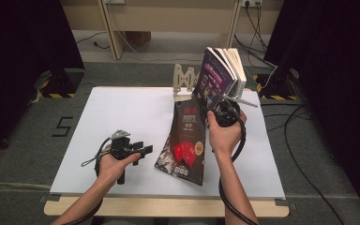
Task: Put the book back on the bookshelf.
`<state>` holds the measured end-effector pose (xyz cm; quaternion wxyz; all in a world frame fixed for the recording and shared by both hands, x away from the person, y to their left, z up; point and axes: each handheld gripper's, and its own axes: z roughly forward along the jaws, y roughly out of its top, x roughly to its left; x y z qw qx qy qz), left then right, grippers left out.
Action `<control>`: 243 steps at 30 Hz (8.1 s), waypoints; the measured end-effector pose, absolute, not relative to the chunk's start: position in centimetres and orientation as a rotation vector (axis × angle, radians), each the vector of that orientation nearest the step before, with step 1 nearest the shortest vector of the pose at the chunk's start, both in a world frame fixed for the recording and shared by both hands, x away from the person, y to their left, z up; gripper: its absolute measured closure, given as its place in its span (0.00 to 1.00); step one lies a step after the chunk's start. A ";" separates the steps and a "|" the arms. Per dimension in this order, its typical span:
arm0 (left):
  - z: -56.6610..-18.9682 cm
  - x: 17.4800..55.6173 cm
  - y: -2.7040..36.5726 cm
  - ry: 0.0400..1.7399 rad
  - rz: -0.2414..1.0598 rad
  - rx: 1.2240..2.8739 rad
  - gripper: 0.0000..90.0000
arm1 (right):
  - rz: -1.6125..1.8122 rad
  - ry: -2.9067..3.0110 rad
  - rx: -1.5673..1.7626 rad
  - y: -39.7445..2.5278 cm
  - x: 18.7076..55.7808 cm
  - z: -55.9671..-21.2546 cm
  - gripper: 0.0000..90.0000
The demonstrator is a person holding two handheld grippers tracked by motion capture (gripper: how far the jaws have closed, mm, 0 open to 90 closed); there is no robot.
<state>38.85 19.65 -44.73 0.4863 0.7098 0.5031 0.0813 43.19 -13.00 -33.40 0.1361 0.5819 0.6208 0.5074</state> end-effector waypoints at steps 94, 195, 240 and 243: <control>-32.6 43.9 5.9 0.937 0.383 1.743 0.56 | 1.466 1.657 1.434 -7.3 45.7 -27.5 0.97; -35.4 48.5 10.3 0.992 0.810 1.414 0.96 | 1.211 1.623 1.740 -24.0 36.8 -43.7 0.69; -37.8 51.8 11.1 1.244 0.429 1.472 0.82 | 1.198 1.660 1.797 -24.2 37.1 -44.6 0.67; -37.9 52.0 11.1 1.267 0.405 1.470 0.85 | 1.199 1.661 1.798 -24.2 37.1 -44.6 0.67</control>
